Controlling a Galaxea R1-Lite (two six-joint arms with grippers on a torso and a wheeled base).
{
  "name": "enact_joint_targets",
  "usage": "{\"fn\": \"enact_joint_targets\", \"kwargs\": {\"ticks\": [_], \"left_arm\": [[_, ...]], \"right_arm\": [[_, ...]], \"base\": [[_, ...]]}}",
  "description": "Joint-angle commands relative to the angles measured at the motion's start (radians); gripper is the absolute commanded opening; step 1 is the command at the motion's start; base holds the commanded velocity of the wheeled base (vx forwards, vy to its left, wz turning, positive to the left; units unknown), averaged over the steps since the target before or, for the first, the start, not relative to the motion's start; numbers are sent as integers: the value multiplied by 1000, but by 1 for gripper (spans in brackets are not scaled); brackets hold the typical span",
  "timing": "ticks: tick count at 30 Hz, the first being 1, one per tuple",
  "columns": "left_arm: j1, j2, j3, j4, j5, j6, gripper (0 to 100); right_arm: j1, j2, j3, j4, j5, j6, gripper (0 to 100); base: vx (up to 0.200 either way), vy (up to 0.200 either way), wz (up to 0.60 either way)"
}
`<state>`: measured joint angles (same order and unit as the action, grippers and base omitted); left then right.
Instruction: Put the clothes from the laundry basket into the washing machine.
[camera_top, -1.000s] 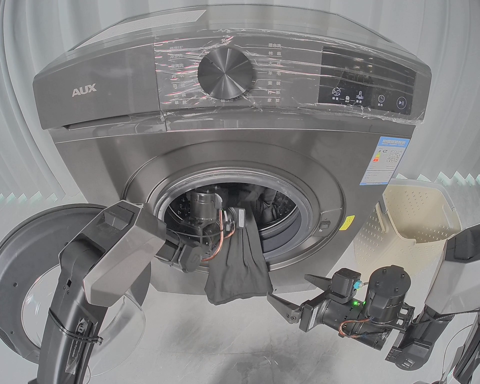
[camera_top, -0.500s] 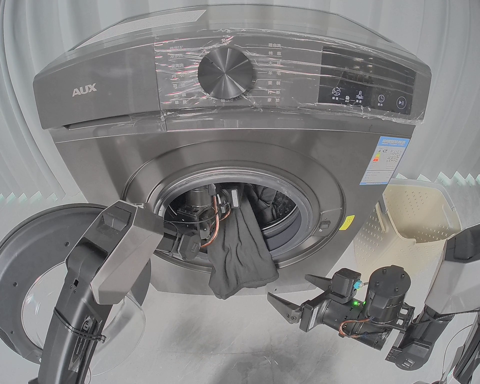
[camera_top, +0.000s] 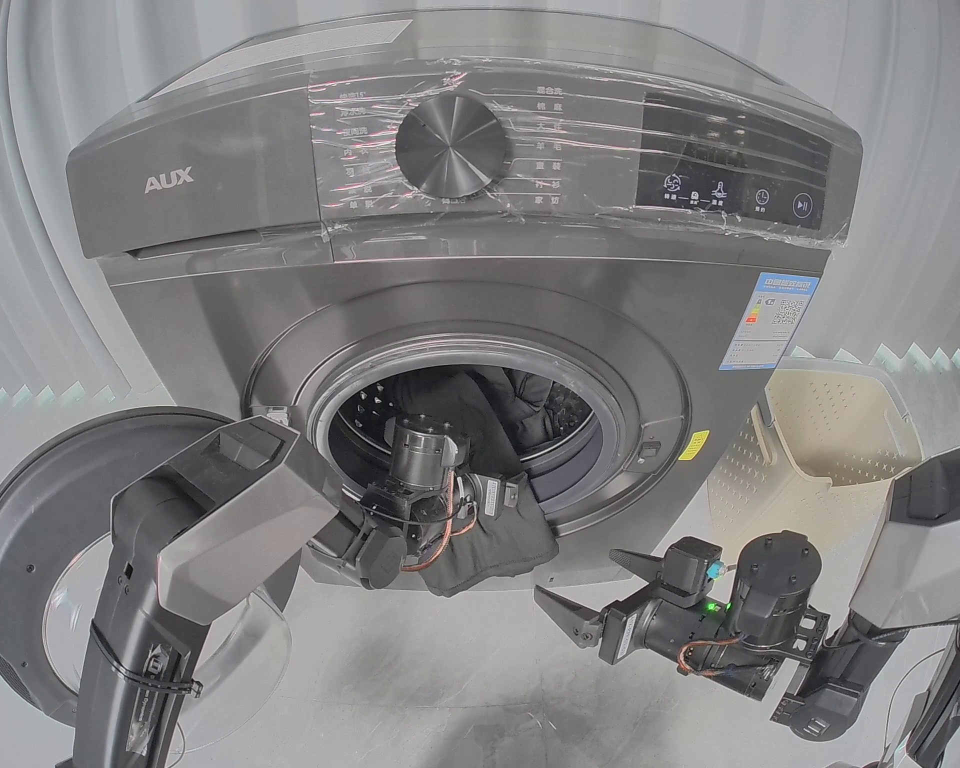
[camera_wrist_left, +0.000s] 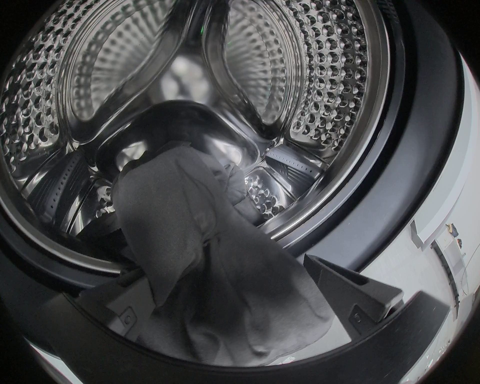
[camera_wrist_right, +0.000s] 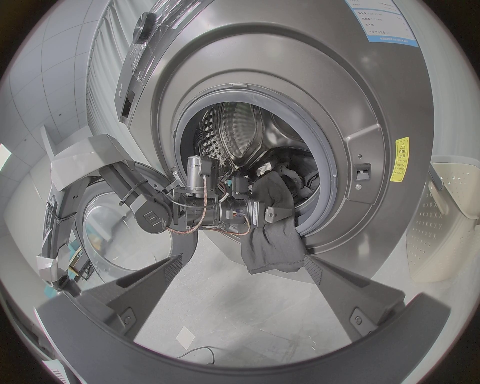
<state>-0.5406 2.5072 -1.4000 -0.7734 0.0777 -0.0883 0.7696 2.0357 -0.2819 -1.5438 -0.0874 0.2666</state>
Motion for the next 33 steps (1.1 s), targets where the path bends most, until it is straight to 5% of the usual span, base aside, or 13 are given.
{"fn": "enact_joint_targets", "kwargs": {"ticks": [1, 4, 5, 17, 21, 26, 33], "left_arm": [[-7, 18, 13, -3, -1, 1, 100], [-2, 27, 12, -1, -1, 2, 100], [-2, 27, 12, -1, -1, 2, 0], [27, 27, -99, -3, 11, -13, 0], [53, 62, -258, -4, 67, -45, 0], [80, 101, -393, 3, 85, -53, 0], [80, 88, -326, -6, 85, -57, 0]], "right_arm": [[0, -3, -2, -1, 0, 0, 100], [0, -5, -5, -1, 0, 0, 100], [0, -5, -5, -1, 0, 0, 100], [0, -8, -10, -1, 0, 0, 100], [0, -8, -11, -1, 0, 0, 100], [-1, -6, -11, -1, 0, 0, 100], [-3, -5, -11, -1, 0, 0, 100]], "base": [[0, 0, 0], [0, 0, 0], [0, 0, 0], [0, 0, 0], [0, 0, 0], [0, 0, 0], [0, 0, 0]]}}
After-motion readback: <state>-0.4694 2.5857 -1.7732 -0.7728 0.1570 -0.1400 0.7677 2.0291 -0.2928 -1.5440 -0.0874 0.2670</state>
